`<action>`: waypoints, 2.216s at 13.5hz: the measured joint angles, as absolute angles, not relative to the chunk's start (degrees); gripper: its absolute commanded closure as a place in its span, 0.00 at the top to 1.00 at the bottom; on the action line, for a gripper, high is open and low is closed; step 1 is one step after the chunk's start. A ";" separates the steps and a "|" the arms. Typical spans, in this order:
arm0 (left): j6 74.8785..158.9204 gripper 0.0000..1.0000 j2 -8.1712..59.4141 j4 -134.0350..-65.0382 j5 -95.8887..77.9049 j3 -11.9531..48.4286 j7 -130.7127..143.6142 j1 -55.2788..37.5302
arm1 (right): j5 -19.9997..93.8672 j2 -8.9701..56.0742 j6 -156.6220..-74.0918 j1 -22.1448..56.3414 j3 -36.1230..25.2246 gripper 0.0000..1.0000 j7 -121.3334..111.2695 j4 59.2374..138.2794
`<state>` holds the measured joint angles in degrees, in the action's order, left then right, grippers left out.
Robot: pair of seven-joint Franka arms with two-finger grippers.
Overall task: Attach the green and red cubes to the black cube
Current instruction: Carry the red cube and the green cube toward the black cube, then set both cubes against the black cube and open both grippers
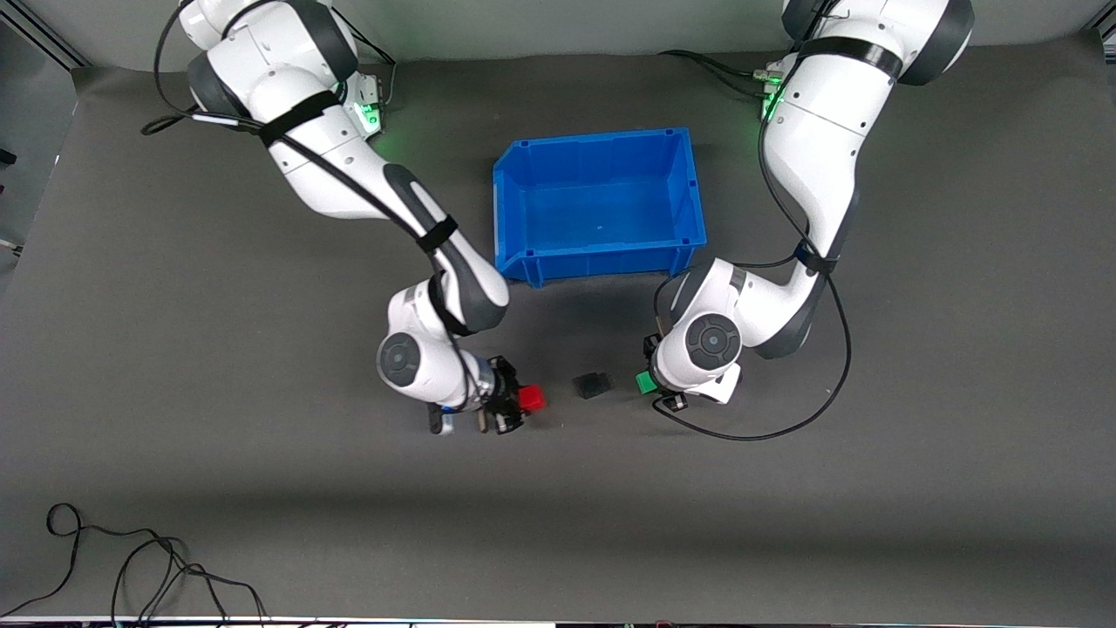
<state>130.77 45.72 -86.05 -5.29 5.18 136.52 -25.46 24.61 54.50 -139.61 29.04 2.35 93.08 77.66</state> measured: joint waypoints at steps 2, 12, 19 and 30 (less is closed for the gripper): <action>130.75 0.00 45.75 -84.80 -5.29 5.93 137.95 -25.65 | 24.61 55.43 -139.84 30.81 2.15 0.00 94.71 76.18; 131.29 0.00 47.84 -84.18 -5.20 6.90 140.61 -27.67 | 24.50 56.52 -144.70 35.86 1.47 0.00 99.75 75.49; 131.32 0.72 47.87 -84.01 -4.48 6.90 140.52 -27.77 | 24.50 56.52 -144.83 35.87 1.44 0.99 100.07 75.51; 125.03 1.00 45.04 -80.77 -0.50 6.35 136.71 -27.85 | 23.74 56.15 -141.61 35.24 -0.57 1.00 100.07 68.89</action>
<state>125.03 45.04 -80.77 -0.50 6.35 136.71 -27.85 23.74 56.15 -141.61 35.24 -0.57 100.07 68.89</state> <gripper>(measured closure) 0.000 0.000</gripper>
